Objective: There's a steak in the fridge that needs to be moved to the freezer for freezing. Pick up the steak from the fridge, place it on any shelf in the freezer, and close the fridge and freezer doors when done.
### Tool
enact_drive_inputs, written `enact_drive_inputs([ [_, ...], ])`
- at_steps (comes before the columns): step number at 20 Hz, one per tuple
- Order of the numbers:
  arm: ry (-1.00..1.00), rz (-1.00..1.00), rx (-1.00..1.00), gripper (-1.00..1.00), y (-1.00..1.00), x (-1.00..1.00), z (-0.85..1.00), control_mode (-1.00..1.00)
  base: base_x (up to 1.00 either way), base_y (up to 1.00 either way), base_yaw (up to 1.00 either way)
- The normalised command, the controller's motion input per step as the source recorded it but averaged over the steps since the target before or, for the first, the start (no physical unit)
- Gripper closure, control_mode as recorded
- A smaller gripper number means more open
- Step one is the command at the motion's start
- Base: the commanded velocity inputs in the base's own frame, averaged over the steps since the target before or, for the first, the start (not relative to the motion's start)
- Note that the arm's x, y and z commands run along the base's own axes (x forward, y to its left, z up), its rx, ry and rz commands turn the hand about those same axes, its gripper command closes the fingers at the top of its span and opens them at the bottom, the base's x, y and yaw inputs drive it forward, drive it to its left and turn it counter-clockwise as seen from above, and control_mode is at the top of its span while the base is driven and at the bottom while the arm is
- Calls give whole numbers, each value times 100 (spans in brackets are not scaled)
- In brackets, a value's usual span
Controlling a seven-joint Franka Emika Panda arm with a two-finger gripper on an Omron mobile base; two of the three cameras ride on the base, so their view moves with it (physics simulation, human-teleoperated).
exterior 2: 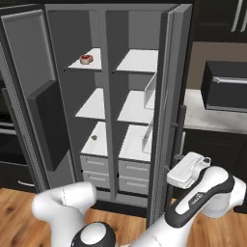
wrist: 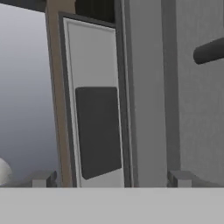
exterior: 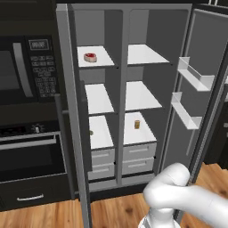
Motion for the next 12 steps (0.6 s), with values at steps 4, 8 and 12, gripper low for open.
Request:
enact_drive_inputs([
  [4,-1,1,2,-100,-31,38,-19,-100,0,0,0],
  [8,0,1,1,-100,-18,37,-21,-100,0,0,0],
  [12,0,0,0,-100,2,28,-22,-100,0,0,0],
])
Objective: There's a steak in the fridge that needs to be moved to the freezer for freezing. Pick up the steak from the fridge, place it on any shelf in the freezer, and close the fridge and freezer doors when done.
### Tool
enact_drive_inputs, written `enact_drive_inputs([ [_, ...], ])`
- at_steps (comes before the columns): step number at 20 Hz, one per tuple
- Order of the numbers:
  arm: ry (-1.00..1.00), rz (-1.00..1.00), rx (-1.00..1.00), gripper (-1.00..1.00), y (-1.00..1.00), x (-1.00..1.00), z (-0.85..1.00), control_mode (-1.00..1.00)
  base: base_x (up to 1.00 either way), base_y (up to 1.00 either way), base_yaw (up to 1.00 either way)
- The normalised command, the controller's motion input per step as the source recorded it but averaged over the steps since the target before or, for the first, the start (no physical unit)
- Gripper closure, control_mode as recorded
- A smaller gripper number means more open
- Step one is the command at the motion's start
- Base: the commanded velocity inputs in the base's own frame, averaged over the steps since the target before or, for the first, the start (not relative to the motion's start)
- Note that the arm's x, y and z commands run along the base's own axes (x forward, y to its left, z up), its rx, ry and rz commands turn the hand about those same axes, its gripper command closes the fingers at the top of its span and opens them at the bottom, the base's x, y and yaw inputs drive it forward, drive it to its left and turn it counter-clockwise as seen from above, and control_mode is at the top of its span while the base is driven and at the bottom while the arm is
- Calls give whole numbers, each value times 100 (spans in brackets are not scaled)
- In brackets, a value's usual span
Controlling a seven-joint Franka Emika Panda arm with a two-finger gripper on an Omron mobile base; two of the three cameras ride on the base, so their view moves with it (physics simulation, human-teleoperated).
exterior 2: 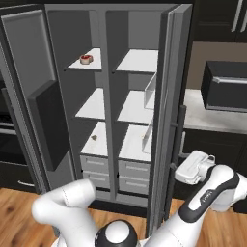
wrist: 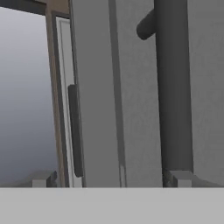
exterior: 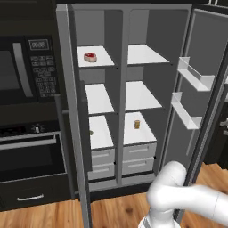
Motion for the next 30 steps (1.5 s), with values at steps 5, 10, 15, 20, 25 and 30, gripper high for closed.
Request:
enact_drive_inputs([
  [5,0,0,0,-100,57,51,-24,-100,0,0,0],
  [10,0,0,0,-100,78,67,-22,-100,0,0,0],
  [15,0,-1,-1,-100,100,15,-19,-100,0,0,0],
  [20,0,-8,-2,-100,100,14,-18,-100,0,0,0],
  [25,0,-14,-2,-100,100,38,-12,-100,0,0,0],
  [30,0,-23,0,-100,100,48,-3,-100,0,0,0],
])
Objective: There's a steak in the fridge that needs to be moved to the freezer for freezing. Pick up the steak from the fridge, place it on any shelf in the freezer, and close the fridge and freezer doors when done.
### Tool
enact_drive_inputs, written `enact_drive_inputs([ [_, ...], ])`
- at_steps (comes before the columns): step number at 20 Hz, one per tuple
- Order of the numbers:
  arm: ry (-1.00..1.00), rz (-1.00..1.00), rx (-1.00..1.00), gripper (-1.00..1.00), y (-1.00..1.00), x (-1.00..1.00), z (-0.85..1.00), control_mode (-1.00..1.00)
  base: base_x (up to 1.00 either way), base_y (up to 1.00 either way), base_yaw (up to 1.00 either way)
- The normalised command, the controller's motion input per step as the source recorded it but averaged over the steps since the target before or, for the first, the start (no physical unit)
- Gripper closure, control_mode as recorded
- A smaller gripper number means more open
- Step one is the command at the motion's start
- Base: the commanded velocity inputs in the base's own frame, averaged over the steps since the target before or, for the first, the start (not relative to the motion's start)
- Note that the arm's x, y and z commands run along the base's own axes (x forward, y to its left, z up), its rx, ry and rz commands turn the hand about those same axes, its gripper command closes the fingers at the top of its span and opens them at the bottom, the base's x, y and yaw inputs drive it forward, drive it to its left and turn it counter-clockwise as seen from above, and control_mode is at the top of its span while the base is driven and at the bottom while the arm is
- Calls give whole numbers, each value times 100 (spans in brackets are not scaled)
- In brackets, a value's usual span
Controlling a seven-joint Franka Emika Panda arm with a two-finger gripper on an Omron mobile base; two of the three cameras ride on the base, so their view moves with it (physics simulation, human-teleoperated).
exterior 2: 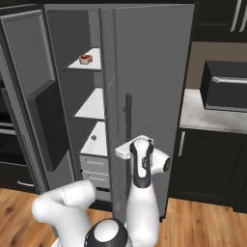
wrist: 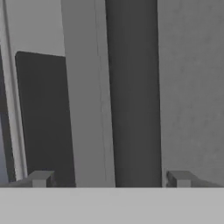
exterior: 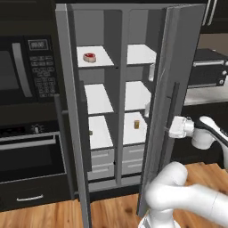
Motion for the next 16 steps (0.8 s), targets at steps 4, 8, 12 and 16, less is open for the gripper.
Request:
enact_drive_inputs([
  [4,3,-18,-1,-100,100,50,0,-100,0,0,0],
  [8,12,-12,-4,-100,83,59,2,-100,0,0,0],
  [12,16,-7,-2,-100,50,65,13,-100,0,0,0],
  [16,18,-3,-1,-100,33,81,6,-100,0,0,0],
])
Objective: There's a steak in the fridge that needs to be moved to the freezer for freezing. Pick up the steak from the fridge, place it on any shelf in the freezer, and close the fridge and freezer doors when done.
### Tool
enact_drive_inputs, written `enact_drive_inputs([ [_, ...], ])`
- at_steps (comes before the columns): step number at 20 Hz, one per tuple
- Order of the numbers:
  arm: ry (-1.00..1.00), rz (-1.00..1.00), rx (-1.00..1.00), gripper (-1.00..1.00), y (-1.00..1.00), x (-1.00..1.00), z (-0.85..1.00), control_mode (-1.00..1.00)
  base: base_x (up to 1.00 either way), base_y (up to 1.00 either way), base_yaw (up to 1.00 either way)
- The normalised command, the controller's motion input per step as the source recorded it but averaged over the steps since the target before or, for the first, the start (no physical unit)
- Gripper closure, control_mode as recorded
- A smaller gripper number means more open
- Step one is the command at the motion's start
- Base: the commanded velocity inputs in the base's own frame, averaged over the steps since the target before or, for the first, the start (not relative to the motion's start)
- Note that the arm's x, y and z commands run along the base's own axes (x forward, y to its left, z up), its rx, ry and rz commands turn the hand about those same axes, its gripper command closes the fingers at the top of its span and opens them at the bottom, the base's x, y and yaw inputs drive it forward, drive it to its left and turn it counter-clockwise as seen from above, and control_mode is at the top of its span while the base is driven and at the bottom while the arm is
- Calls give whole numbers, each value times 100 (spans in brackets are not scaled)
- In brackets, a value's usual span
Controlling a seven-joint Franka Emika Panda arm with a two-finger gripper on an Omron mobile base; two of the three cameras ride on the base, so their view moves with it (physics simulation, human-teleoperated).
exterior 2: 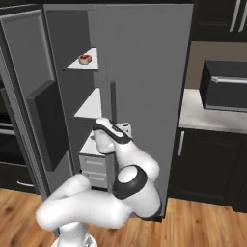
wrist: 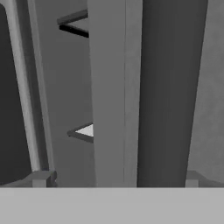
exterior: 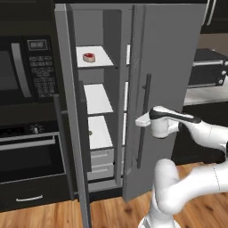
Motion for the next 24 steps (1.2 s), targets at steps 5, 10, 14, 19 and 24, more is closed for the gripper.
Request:
enact_drive_inputs([
  [5,13,-1,-1,-100,23,79,0,-100,0,0,0],
  [10,9,-1,0,-100,16,80,0,-100,0,0,0],
  [14,10,0,0,-100,9,79,0,-100,0,0,0],
  [19,10,0,0,-100,7,67,3,-100,0,0,0],
  [24,0,-2,0,-100,0,0,57,-100,0,0,0],
])
